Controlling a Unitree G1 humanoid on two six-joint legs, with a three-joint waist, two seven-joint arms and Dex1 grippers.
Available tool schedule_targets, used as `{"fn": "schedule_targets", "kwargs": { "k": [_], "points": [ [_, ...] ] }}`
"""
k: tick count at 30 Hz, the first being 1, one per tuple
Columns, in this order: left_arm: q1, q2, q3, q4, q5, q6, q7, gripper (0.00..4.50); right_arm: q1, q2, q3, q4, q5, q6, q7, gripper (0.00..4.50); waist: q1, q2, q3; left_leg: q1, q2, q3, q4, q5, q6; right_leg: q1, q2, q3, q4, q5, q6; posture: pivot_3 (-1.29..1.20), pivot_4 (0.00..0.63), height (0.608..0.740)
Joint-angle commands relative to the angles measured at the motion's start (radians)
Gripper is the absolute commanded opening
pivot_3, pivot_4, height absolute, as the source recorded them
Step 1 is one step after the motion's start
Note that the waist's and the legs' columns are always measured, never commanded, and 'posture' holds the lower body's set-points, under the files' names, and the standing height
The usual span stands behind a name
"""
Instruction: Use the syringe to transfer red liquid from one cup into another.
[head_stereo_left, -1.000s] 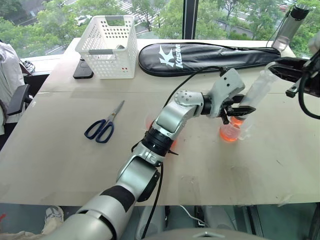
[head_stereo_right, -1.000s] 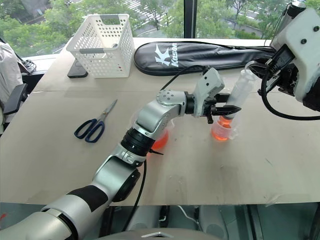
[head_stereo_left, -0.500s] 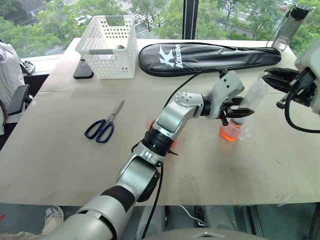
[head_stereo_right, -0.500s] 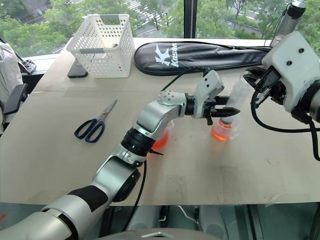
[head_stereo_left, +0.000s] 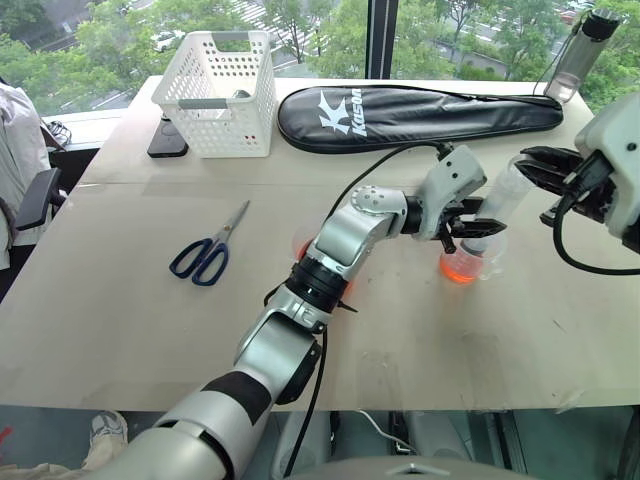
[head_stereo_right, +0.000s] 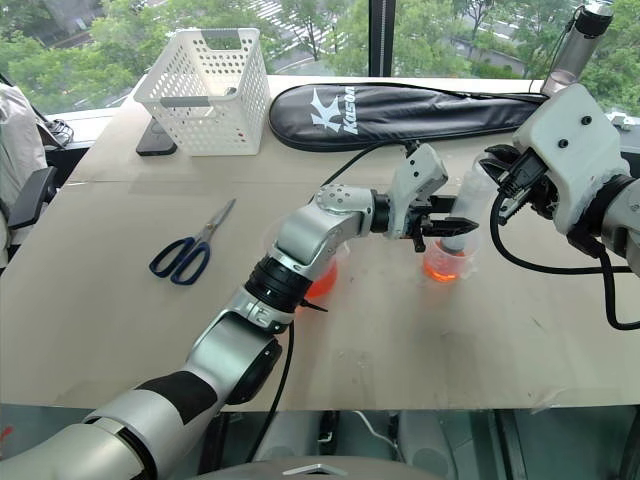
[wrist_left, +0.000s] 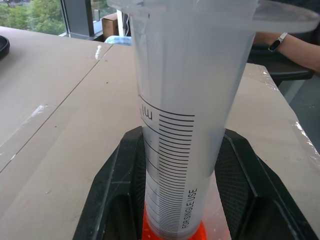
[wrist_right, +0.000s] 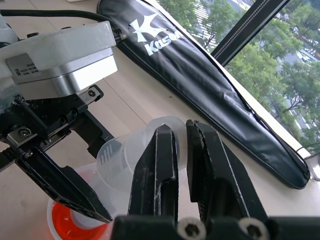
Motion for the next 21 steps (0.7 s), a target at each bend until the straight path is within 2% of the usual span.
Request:
{"fn": "schedule_targets", "kwargs": {
  "k": [1, 2, 3, 7, 9, 12, 21],
  "points": [
    [-0.068, -0.046, 0.045, -0.097, -0.050, -0.040, 0.005, 1.37, -0.004, 0.010, 0.005, -0.020, 0.075, 0.012, 0.075, 0.02, 0.000, 0.000, 0.000, 0.000, 0.000, 0.000, 0.000, 0.000, 0.000, 0.000, 0.000, 0.000, 0.000, 0.000, 0.000, 0.00, 0.150, 0.724],
    [-0.068, -0.045, 0.046, -0.104, -0.052, -0.035, 0.005, 1.37, -0.017, 0.012, -0.018, -0.007, 0.091, 0.008, 0.087, 0.02, 0.000, 0.000, 0.000, 0.000, 0.000, 0.000, 0.000, 0.000, 0.000, 0.000, 0.000, 0.000, 0.000, 0.000, 0.000, 0.00, 0.150, 0.724],
    [-0.067, -0.044, 0.047, -0.108, -0.054, -0.031, 0.004, 1.37, -0.028, 0.014, -0.034, 0.004, 0.097, 0.005, 0.093, 0.42, 0.000, 0.000, 0.000, 0.000, 0.000, 0.000, 0.000, 0.000, 0.000, 0.000, 0.000, 0.000, 0.000, 0.000, 0.000, 0.00, 0.150, 0.724],
    [-0.063, -0.039, 0.054, -0.131, -0.064, -0.012, 0.003, 1.37, -0.035, 0.015, -0.075, 0.031, 0.114, 0.005, 0.113, 2.24, 0.000, 0.000, 0.000, 0.000, 0.000, 0.000, 0.000, 0.000, 0.000, 0.000, 0.000, 0.000, 0.000, 0.000, 0.000, 0.00, 0.150, 0.724],
    [-0.062, -0.038, 0.059, -0.142, -0.070, -0.001, 0.002, 1.37, -0.029, 0.013, -0.100, 0.043, 0.125, 0.006, 0.122, 3.32, 0.000, 0.000, 0.000, 0.000, 0.000, 0.000, 0.000, 0.000, 0.000, 0.000, 0.000, 0.000, 0.000, 0.000, 0.000, 0.00, 0.150, 0.724],
    [-0.060, -0.034, 0.061, -0.151, -0.075, 0.008, 0.003, 1.37, -0.019, 0.013, -0.146, 0.061, 0.135, 0.004, 0.121, 4.41, 0.000, 0.000, 0.000, 0.000, 0.000, 0.000, 0.000, 0.000, 0.000, 0.000, 0.000, 0.000, 0.000, 0.000, 0.000, 0.00, 0.150, 0.724],
    [-0.045, -0.004, 0.053, -0.173, -0.081, 0.029, -0.002, 1.37, 0.060, 0.059, -0.427, 0.114, 0.272, -0.019, 0.157, 4.41, 0.000, 0.000, 0.000, 0.000, 0.000, 0.000, 0.000, 0.000, 0.000, 0.000, 0.000, 0.000, 0.000, 0.000, 0.000, 0.00, 0.150, 0.724]
  ]
}}
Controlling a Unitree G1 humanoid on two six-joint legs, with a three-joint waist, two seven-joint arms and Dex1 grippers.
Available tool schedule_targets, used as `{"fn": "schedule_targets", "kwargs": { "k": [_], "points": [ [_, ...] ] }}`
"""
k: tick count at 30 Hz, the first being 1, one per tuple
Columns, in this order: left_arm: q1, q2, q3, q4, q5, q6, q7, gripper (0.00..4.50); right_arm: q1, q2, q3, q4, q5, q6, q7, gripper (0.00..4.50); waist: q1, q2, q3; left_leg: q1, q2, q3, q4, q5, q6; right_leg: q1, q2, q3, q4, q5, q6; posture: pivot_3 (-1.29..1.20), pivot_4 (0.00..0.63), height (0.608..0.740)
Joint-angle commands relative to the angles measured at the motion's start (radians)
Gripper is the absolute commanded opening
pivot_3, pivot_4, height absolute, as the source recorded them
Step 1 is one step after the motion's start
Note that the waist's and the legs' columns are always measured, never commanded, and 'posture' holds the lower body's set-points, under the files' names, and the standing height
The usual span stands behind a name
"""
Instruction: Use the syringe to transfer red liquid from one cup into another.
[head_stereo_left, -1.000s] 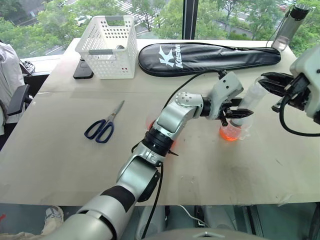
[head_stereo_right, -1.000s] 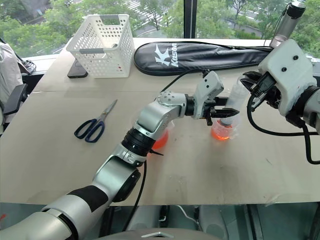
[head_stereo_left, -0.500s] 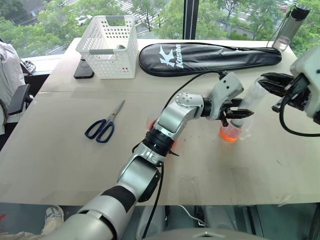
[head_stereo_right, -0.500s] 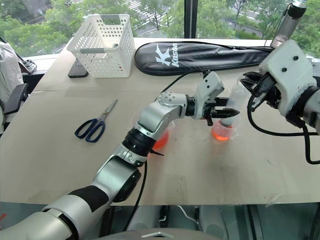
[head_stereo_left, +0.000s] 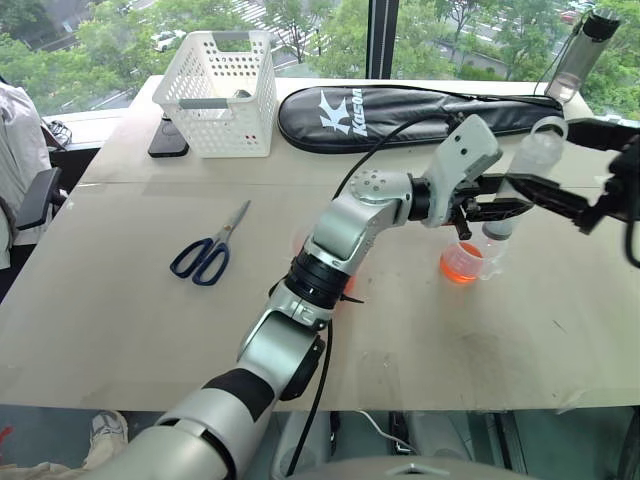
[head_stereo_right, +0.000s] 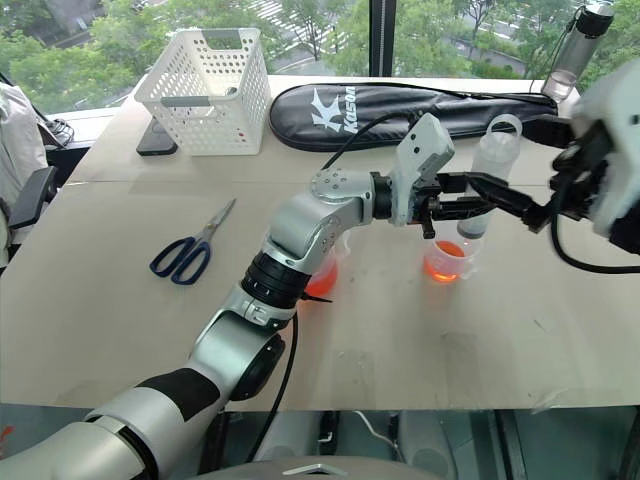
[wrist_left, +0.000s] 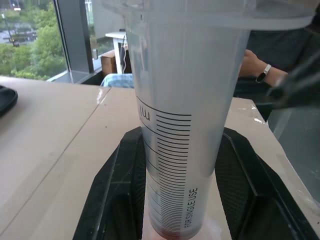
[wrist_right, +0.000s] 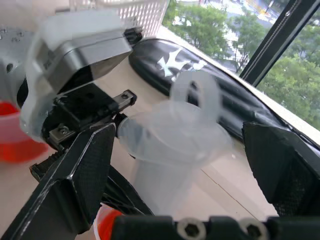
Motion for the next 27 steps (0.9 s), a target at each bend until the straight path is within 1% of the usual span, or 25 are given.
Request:
{"fn": "schedule_targets", "kwargs": {
  "k": [1, 3, 6, 10, 12, 16, 18, 21, 22, 24, 25, 27],
  "points": [
    [-0.017, 0.004, 0.012, -0.055, -0.023, 0.007, -0.001, 1.37, 0.007, -0.004, -0.122, 0.009, 0.066, -0.020, 0.004, 4.41, -0.001, 0.000, 0.000, 0.000, 0.000, 0.000, 0.000, 0.000, 0.000, 0.000, 0.000, 0.000, 0.000, 0.000, 0.000, 0.00, 0.150, 0.724],
    [-0.019, 0.006, 0.016, -0.059, -0.032, 0.016, 0.001, 1.37, 0.025, -0.004, -0.158, 0.015, 0.092, -0.020, 0.004, 4.41, -0.001, 0.000, 0.000, 0.000, 0.000, 0.000, 0.000, 0.000, 0.000, 0.000, 0.000, 0.000, 0.000, 0.000, 0.000, 0.00, 0.150, 0.724],
    [-0.012, 0.024, 0.004, -0.050, -0.022, 0.015, -0.004, 1.37, 0.085, 0.002, -0.216, 0.018, 0.091, -0.035, 0.017, 4.41, 0.000, 0.000, 0.000, 0.000, 0.000, 0.000, 0.000, 0.000, 0.000, 0.000, 0.000, 0.000, 0.000, 0.000, 0.000, 0.00, 0.150, 0.724],
    [-0.019, 0.020, 0.027, -0.052, -0.055, 0.044, 0.003, 1.37, 0.140, 0.050, -0.294, 0.036, 0.148, -0.060, 0.004, 4.41, 0.001, 0.000, 0.000, 0.000, 0.000, 0.000, 0.000, 0.000, 0.000, 0.001, 0.000, 0.000, 0.000, 0.000, 0.000, 0.00, 0.150, 0.724],
    [-0.024, 0.011, 0.052, -0.041, -0.081, 0.073, 0.017, 1.37, 0.184, 0.082, -0.332, 0.043, 0.180, -0.069, 0.004, 4.41, 0.001, 0.000, 0.000, 0.000, 0.000, 0.000, 0.000, 0.000, 0.000, 0.001, 0.000, 0.000, 0.000, 0.000, 0.000, 0.00, 0.150, 0.724],
    [-0.056, 0.005, 0.132, -0.035, -0.153, 0.147, 0.043, 1.37, 0.315, 0.143, -0.389, 0.023, 0.162, -0.129, 0.060, 4.41, 0.000, 0.000, 0.000, 0.000, 0.000, -0.002, 0.000, 0.000, 0.000, 0.002, 0.001, -0.002, -0.001, 0.000, 0.000, 0.00, 0.150, 0.724],
    [-0.085, 0.013, 0.198, -0.045, -0.207, 0.213, 0.073, 1.37, 0.362, 0.160, -0.400, 0.031, 0.159, -0.154, 0.070, 4.41, -0.001, 0.001, 0.000, 0.001, 0.000, -0.001, 0.001, 0.000, 0.000, 0.003, 0.001, -0.001, 0.000, 0.000, 0.000, 0.00, 0.150, 0.724],
    [-0.115, 0.027, 0.264, -0.057, -0.267, 0.288, 0.105, 1.37, 0.398, 0.165, -0.396, 0.035, 0.160, -0.187, 0.073, 4.41, -0.004, 0.001, 0.000, 0.002, 0.000, -0.001, 0.001, 0.000, 0.000, 0.003, 0.001, -0.001, 0.000, 0.000, 0.000, 0.00, 0.150, 0.724],
    [-0.137, 0.041, 0.323, -0.060, -0.317, 0.330, 0.126, 1.37, 0.409, 0.168, -0.388, 0.034, 0.157, -0.198, 0.076, 4.41, -0.004, 0.001, 0.000, 0.003, 0.000, -0.001, 0.001, 0.000, 0.000, 0.004, 0.002, -0.001, 0.000, 0.000, 0.000, 0.00, 0.150, 0.724],
    [-0.196, 0.074, 0.476, -0.049, -0.459, 0.459, 0.186, 1.37, 0.423, 0.173, -0.369, 0.034, 0.157, -0.219, 0.079, 4.41, -0.005, 0.001, 0.000, 0.003, 0.000, -0.001, 0.001, 0.000, 0.000, 0.004, 0.002, -0.001, 0.000, 0.000, 0.000, 0.00, 0.150, 0.724],
    [-0.215, 0.086, 0.523, -0.044, -0.507, 0.504, 0.211, 1.37, 0.427, 0.174, -0.362, 0.034, 0.159, -0.227, 0.079, 4.41, -0.008, 0.001, 0.000, 0.003, 0.001, -0.001, 0.001, 0.000, 0.000, 0.004, 0.002, -0.001, 0.000, 0.000, 0.000, 0.00, 0.150, 0.724],
    [-0.263, 0.148, 0.634, -0.004, -0.581, 0.580, 0.281, 1.37, 0.433, 0.174, -0.331, 0.025, 0.157, -0.249, 0.095, 4.41, -0.011, 0.001, 0.000, 0.003, 0.001, -0.001, 0.001, 0.000, -0.001, 0.004, 0.002, -0.001, 0.000, 0.000, 0.000, 0.00, 0.150, 0.724]
  ]
}}
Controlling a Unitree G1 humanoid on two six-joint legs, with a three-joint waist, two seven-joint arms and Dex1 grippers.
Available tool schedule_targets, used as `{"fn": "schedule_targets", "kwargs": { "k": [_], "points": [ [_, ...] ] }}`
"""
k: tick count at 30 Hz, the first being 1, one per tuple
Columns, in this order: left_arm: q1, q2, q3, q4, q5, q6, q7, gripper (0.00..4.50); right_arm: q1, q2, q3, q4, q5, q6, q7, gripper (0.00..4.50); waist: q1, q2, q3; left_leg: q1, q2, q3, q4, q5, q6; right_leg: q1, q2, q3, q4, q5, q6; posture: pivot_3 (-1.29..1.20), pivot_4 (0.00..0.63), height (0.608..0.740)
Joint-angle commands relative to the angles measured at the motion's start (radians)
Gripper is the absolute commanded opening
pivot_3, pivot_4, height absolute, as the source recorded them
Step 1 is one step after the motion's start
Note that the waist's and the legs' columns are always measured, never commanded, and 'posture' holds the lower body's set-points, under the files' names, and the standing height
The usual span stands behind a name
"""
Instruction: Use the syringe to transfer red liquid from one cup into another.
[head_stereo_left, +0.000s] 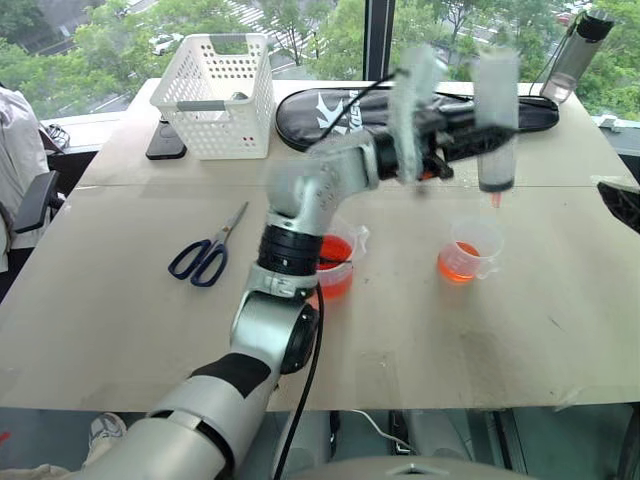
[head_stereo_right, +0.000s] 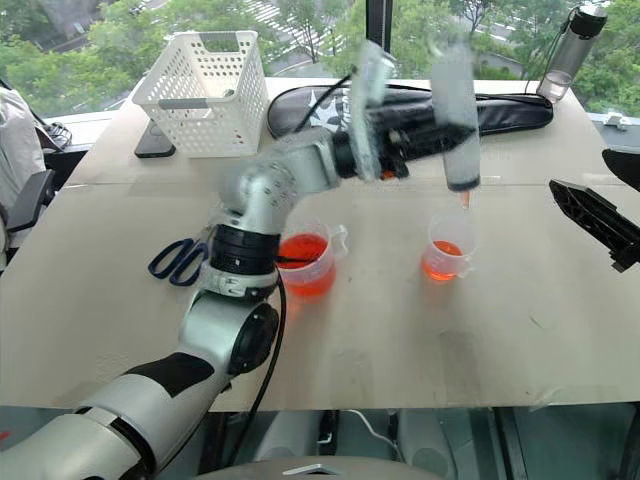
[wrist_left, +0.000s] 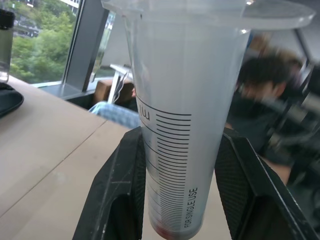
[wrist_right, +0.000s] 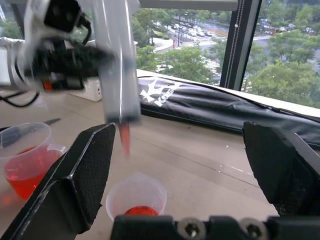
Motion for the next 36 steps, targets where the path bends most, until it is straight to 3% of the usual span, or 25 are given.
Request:
{"fn": "schedule_targets", "kwargs": {
  "k": [1, 8, 13, 20, 23, 29, 36],
  "points": [
    [-0.103, 0.096, 0.218, 0.030, -0.173, 0.139, 0.127, 1.37, 0.006, 0.000, 0.036, -0.029, 0.005, -0.061, 0.033, 4.41, -0.003, 0.000, 0.000, 0.000, 0.000, 0.000, 0.000, 0.000, 0.000, 0.000, 0.000, 0.000, 0.000, 0.000, 0.000, 0.00, 0.150, 0.724],
    [-0.224, 0.381, 0.467, 0.171, -0.324, 0.363, 0.309, 1.37, -0.060, 0.012, 0.191, -0.052, 0.047, -0.121, 0.028, 4.41, -0.013, -0.002, 0.001, 0.000, 0.000, -0.001, 0.001, 0.000, -0.001, 0.000, -0.001, -0.001, 0.000, 0.000, 0.000, 0.00, 0.150, 0.724],
    [-0.226, 0.597, 0.505, 0.267, -0.312, 0.537, 0.346, 1.37, -0.119, 0.014, 0.309, -0.037, 0.036, -0.144, 0.046, 4.41, -0.015, -0.003, 0.001, 0.001, -0.001, -0.001, 0.001, 0.000, -0.001, 0.000, -0.002, -0.002, 0.000, 0.000, 0.000, 0.00, 0.150, 0.724],
    [-0.007, 1.008, 0.158, 0.325, -0.397, 0.601, 0.133, 1.37, -0.113, -0.035, 0.426, -0.072, -0.069, -0.196, 0.186, 4.41, -0.015, -0.003, 0.001, 0.001, -0.001, -0.001, 0.001, 0.000, -0.001, 0.000, -0.005, -0.002, 0.001, 0.000, 0.000, 0.00, 0.150, 0.724],
    [0.062, 1.118, 0.013, 0.309, -0.382, 0.601, 0.011, 1.37, -0.106, -0.049, 0.458, -0.107, -0.122, -0.244, 0.247, 4.41, -0.010, -0.005, 0.002, 0.000, 0.000, -0.002, 0.001, 0.000, -0.001, 0.000, -0.006, -0.003, 0.000, 0.000, 0.000, 0.00, 0.150, 0.724],
    [0.220, 1.184, -0.236, 0.211, -0.257, 0.545, -0.216, 1.37, -0.086, -0.064, 0.513, -0.179, -0.196, -0.308, 0.308, 4.41, 0.004, -0.005, 0.001, 0.001, -0.001, -0.001, 0.001, 0.000, -0.001, 0.000, -0.006, -0.002, 0.001, 0.000, 0.000, 0.00, 0.150, 0.724],
    [0.225, 1.063, -0.490, 0.165, -0.085, 0.436, -0.374, 1.37, -0.010, -0.066, 0.536, -0.275, -0.235, -0.329, 0.306, 4.41, 0.016, -0.007, 0.001, -0.001, -0.001, -0.003, 0.002, 0.000, 0.000, 0.000, -0.004, -0.004, 0.000, 0.000, 0.000, 0.00, 0.150, 0.724]
  ]
}}
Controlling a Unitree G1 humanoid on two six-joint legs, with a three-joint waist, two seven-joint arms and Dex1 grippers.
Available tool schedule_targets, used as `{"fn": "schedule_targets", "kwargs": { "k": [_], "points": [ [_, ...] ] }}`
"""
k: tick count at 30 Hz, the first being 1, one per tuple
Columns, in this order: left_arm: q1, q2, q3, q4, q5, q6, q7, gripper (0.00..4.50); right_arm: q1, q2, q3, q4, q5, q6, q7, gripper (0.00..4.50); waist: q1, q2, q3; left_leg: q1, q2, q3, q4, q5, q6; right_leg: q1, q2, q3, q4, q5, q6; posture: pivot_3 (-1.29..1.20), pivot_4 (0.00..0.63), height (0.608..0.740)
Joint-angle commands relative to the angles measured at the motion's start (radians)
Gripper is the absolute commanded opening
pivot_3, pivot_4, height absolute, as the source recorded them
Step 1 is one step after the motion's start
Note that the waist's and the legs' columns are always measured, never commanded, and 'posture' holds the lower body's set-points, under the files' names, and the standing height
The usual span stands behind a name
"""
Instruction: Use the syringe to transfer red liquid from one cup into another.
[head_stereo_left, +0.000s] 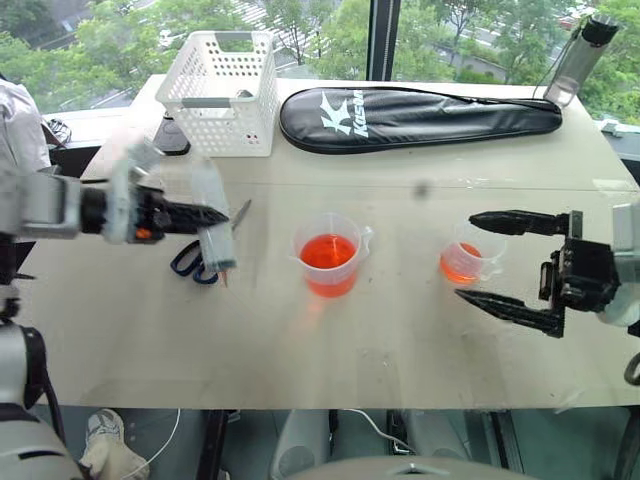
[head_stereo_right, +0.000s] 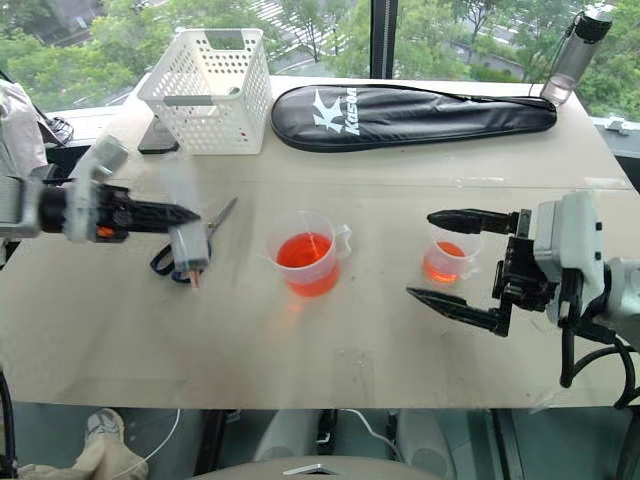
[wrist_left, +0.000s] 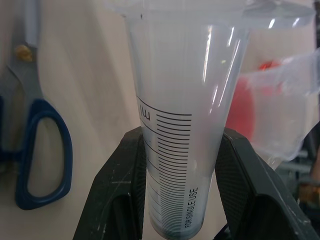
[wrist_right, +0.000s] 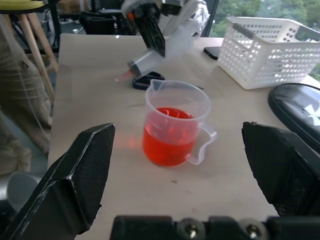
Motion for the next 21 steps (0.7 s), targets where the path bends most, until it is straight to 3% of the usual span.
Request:
{"fn": "schedule_targets", "kwargs": {
  "k": [1, 5, 11, 13, 19, 21],
  "points": [
    [-0.034, -0.035, -0.083, -0.014, 0.087, -0.064, -0.083, 1.37, 0.043, -0.007, -0.014, -0.060, -0.015, -0.023, 0.002, 4.41, -0.004, -0.001, 0.000, -0.001, 0.000, 0.000, 0.001, 0.000, 0.000, 0.000, 0.000, 0.000, 0.000, 0.000, 0.000, 0.00, 0.150, 0.724],
    [-0.049, -0.075, -0.172, -0.030, 0.161, -0.097, -0.151, 1.37, 0.096, -0.002, -0.044, -0.089, -0.011, -0.028, -0.014, 4.41, -0.012, -0.002, 0.000, 0.000, 0.001, 0.000, 0.001, 0.000, 0.000, 0.000, 0.000, 0.001, 0.000, 0.000, 0.000, 0.00, 0.150, 0.724],
    [-0.010, -0.094, -0.209, -0.053, 0.229, -0.121, -0.190, 1.37, 0.172, 0.007, -0.070, -0.107, -0.032, -0.037, -0.025, 4.41, -0.012, -0.003, 0.000, 0.000, 0.001, 0.000, 0.001, -0.001, 0.002, 0.000, 0.000, 0.001, 0.000, 0.000, 0.000, 0.00, 0.150, 0.724],
    [0.013, -0.107, -0.189, -0.071, 0.240, -0.110, -0.164, 2.37, 0.187, 0.012, -0.073, -0.104, -0.036, -0.042, -0.027, 4.50, -0.009, -0.003, 0.000, 0.000, 0.001, 0.000, 0.002, -0.002, 0.003, 0.000, 0.000, 0.001, 0.000, 0.000, 0.000, 0.00, 0.150, 0.724],
    [0.097, -0.140, 0.001, -0.153, 0.212, -0.043, -0.057, 4.44, 0.255, 0.026, -0.100, -0.085, -0.056, -0.049, -0.024, 4.50, -0.007, -0.003, 0.000, 0.000, 0.002, -0.001, 0.002, -0.002, 0.003, 0.000, 0.000, 0.000, 0.000, 0.000, 0.000, 0.00, 0.150, 0.724],
    [0.143, -0.152, 0.121, -0.211, 0.191, -0.012, -0.004, 4.44, 0.298, 0.043, -0.112, -0.084, -0.090, -0.062, -0.029, 4.50, -0.007, -0.003, 0.000, 0.000, 0.002, -0.001, 0.003, -0.002, 0.003, 0.000, -0.001, 0.000, 0.001, 0.000, 0.000, 0.00, 0.150, 0.724]
  ]
}}
